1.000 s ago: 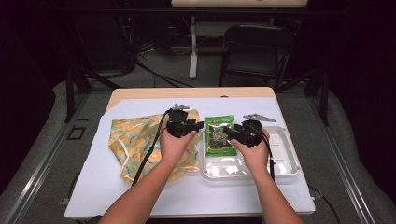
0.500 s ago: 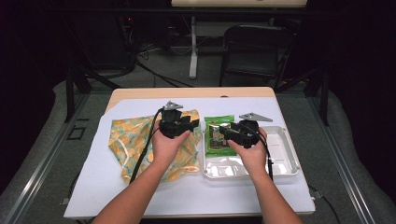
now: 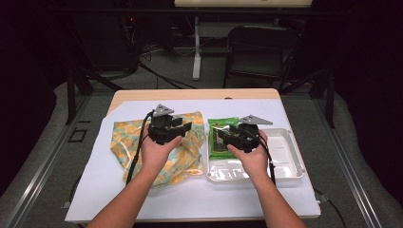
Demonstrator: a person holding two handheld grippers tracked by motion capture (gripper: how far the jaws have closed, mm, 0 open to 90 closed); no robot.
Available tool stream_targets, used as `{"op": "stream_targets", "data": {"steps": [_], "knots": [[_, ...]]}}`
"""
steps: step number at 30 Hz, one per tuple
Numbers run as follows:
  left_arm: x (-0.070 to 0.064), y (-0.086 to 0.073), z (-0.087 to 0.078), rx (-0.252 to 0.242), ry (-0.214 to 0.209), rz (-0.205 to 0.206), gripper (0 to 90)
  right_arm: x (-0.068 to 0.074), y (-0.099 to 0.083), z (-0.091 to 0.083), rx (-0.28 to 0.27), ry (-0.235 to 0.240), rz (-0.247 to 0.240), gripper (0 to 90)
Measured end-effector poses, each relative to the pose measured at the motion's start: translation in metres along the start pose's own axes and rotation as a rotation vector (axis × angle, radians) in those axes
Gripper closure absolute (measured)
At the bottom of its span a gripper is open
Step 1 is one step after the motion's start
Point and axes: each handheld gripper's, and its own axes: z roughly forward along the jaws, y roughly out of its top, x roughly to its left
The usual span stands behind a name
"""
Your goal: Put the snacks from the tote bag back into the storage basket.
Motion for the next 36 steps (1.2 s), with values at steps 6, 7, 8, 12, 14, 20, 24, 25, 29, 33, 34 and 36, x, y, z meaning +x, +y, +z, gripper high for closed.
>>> {"op": "stream_targets", "data": {"steps": [6, 7, 8, 12, 14, 20, 24, 25, 29, 33, 34, 36], "knots": [[0.011, -0.013, -0.014, 0.018, 0.037, 0.015, 55.6, 0.007, 0.0, 0.0, -0.002, 0.014, -0.021, 44.5], [0.013, -0.016, -0.017, 0.014, 0.054, 0.018, 55.6, 0.008, 0.0, 0.0, 0.0, 0.014, -0.025, 44.6], [0.014, -0.018, -0.019, 0.008, 0.059, 0.017, 55.5, 0.009, 0.0, 0.0, 0.005, 0.014, -0.034, 44.8], [0.023, -0.028, -0.031, -0.001, 0.072, 0.017, 54.9, 0.013, -0.001, 0.001, 0.005, 0.018, -0.045, 46.3], [0.027, -0.032, -0.035, -0.006, 0.077, 0.022, 54.7, 0.015, -0.001, 0.001, 0.008, 0.023, -0.051, 46.4], [0.041, -0.049, -0.041, 0.002, 0.095, 0.032, 54.6, 0.02, -0.004, 0.004, 0.016, 0.033, -0.074, 46.9], [0.05, -0.06, -0.042, 0.007, 0.098, 0.027, 54.6, 0.023, -0.006, 0.007, 0.026, 0.039, -0.086, 47.0], [0.051, -0.062, -0.042, 0.008, 0.1, 0.025, 54.6, 0.024, -0.007, 0.008, 0.024, 0.039, -0.084, 47.0], [0.056, -0.07, -0.044, 0.01, 0.112, 0.03, 54.5, 0.027, -0.008, 0.01, 0.035, 0.042, -0.098, 47.0], [0.061, -0.079, -0.051, 0.022, 0.119, 0.044, 53.0, 0.03, -0.01, 0.012, 0.035, 0.048, -0.101, 47.0], [0.062, -0.081, -0.053, 0.022, 0.126, 0.053, 52.7, 0.03, -0.01, 0.012, 0.044, 0.05, -0.108, 46.9], [0.064, -0.086, -0.057, 0.018, 0.126, 0.058, 51.4, 0.031, -0.011, 0.013, 0.04, 0.055, -0.11, 46.6]]}}
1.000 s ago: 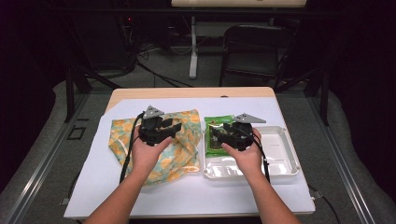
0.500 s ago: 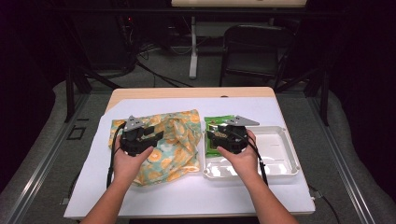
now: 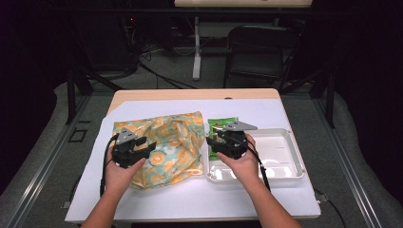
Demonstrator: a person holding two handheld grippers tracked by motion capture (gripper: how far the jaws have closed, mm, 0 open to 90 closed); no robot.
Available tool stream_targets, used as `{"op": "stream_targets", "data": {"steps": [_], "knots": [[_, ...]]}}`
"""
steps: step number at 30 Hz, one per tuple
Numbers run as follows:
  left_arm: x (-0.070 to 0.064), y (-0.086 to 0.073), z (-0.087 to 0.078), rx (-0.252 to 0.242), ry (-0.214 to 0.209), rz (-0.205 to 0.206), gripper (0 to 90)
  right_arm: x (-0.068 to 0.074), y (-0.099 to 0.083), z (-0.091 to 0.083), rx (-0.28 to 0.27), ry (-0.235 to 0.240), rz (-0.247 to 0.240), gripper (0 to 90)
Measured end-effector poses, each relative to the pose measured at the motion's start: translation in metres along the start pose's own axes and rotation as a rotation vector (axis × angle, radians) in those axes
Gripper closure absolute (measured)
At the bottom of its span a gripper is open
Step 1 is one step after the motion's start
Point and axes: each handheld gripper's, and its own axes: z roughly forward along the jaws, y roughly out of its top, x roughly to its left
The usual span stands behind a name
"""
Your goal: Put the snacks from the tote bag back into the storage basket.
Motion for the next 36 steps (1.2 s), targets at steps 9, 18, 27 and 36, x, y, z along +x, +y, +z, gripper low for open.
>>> {"op": "stream_targets", "data": {"steps": [9, 18, 27, 36], "knots": [[0.013, -0.024, -0.002, 0.017, 0.005, -0.025, 47.1, 0.004, -0.003, 0.003, 0.013, 0.0, -0.01, 45.4], [0.024, -0.038, 0.0, -0.001, 0.03, -0.057, 47.1, 0.006, -0.007, 0.008, 0.006, 0.004, -0.017, 45.5], [0.021, -0.046, -0.002, -0.008, 0.03, -0.068, 47.4, 0.009, -0.009, 0.011, 0.025, 0.011, -0.025, 45.4], [0.022, -0.051, 0.001, -0.008, 0.027, -0.097, 47.5, 0.012, -0.01, 0.013, 0.035, 0.014, -0.033, 45.5]]}}
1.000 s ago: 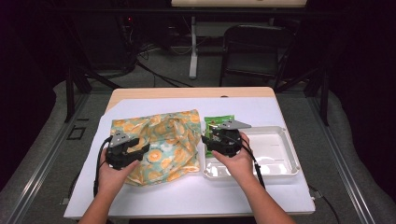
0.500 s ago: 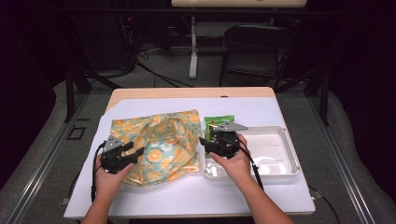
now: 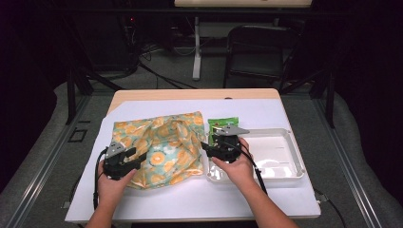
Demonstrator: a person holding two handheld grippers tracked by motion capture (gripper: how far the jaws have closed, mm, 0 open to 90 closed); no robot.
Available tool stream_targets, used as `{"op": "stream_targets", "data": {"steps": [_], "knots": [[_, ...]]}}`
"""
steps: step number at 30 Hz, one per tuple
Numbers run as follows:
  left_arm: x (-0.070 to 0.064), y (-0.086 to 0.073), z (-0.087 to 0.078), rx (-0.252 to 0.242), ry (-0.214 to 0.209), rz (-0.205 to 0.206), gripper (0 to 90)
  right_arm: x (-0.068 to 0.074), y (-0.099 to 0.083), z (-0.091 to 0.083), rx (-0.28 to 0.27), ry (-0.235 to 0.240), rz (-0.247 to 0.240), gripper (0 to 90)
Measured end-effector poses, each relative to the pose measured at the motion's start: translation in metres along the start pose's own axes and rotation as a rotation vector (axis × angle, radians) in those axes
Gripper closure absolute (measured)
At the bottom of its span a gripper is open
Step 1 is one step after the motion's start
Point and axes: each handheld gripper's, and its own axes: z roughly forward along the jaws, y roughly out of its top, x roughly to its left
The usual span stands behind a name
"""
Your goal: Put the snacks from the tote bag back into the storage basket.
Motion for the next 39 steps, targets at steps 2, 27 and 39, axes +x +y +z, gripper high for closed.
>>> {"op": "stream_targets", "data": {"steps": [2, 27, 39], "knots": [[0.0, -0.0004, 0.0003, 0.0, 0.0, -0.005, 47.5, 0.0008, -0.0004, 0.0007, -0.003, 0.003, 0.003, 45.5], [0.0019, -0.0029, 0.004, 0.008, 0.012, -0.02, 47.4, -0.0034, -0.0023, 0.0031, 0.017, 0.015, 0.025, 45.4], [0.0037, -0.0024, 0.0038, -0.004, 0.017, -0.03, 47.3, -0.007, -0.0035, 0.0038, 0.019, 0.014, 0.043, 45.3]]}}
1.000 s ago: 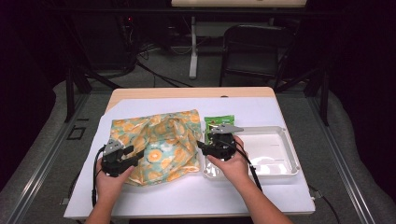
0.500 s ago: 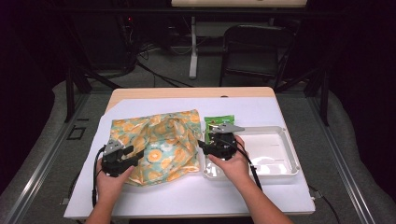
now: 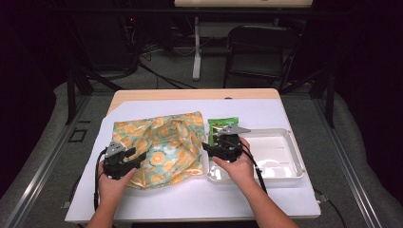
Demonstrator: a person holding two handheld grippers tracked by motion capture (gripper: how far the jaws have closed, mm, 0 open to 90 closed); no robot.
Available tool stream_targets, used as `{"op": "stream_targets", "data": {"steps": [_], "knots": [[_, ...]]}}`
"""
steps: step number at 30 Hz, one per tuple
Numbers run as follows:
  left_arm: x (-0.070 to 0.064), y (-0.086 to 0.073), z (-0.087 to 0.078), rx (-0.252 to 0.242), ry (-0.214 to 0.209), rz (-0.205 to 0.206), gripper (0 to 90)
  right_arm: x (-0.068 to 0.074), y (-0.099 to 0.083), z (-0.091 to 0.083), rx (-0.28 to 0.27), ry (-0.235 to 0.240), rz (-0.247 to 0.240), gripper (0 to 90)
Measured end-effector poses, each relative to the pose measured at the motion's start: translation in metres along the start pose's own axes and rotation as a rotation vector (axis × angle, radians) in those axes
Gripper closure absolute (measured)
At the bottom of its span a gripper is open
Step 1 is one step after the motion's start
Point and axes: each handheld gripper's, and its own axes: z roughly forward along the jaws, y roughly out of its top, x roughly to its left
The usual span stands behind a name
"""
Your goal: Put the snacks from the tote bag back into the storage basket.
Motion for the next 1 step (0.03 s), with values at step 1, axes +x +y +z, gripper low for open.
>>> {"op": "stream_targets", "data": {"steps": [1], "knots": [[0.0003, 0.0001, -0.0004, 0.002, 0.0, 0.0, 47.3, -0.0002, -0.0002, 0.0001, 0.004, 0.0, -0.001, 45.3]]}}
